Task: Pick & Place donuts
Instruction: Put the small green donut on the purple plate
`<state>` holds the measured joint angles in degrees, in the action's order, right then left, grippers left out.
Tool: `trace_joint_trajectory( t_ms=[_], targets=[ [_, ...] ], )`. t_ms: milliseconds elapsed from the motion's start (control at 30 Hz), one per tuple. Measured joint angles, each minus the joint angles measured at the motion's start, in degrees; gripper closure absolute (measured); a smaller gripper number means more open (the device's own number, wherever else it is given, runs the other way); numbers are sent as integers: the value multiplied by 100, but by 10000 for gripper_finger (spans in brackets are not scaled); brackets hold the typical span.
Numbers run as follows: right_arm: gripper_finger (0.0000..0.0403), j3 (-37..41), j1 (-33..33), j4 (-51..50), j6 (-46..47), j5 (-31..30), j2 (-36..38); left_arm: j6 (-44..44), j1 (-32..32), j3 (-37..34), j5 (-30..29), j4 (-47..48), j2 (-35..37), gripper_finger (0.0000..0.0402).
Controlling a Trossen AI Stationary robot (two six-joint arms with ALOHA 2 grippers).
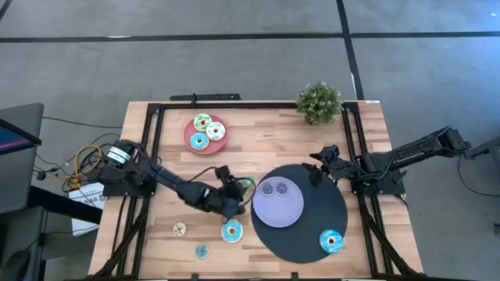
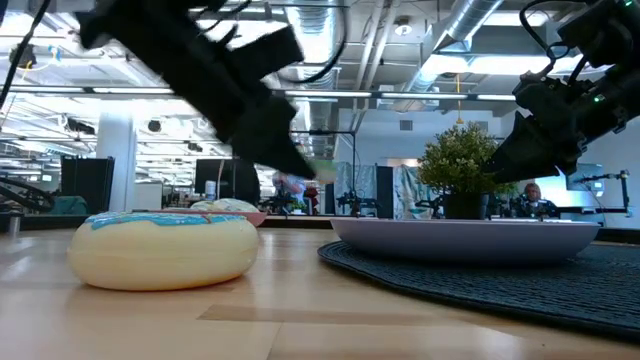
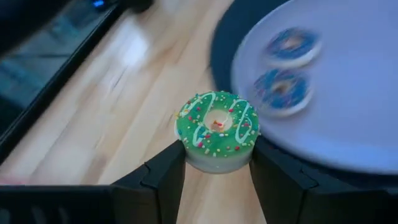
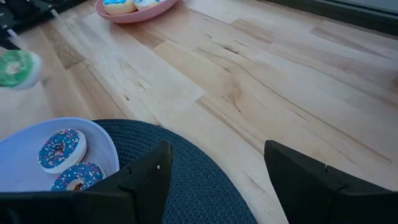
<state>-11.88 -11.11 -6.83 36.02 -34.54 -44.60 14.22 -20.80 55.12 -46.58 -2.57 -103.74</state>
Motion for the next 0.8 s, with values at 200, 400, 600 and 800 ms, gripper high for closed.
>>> trace_joint_trajectory(
  t_ms=[200, 400, 600, 800],
  targets=[
    [159, 0, -1, 0, 2, 0, -2, -765, 244, 450, 1954, -166, 2, 237],
    [159, 0, -1, -1, 91, 2, -1, -593, 322, 467, 3137, -392, -181, 237],
    [159, 2, -5, -6, 301, 20, 0, -1117, 363, 467, 3617, -1410, -618, 237],
    [159, 2, -12, -13, 457, 179, -2, -1423, 651, 524, 3481, -2442, -853, 237]
  ],
)
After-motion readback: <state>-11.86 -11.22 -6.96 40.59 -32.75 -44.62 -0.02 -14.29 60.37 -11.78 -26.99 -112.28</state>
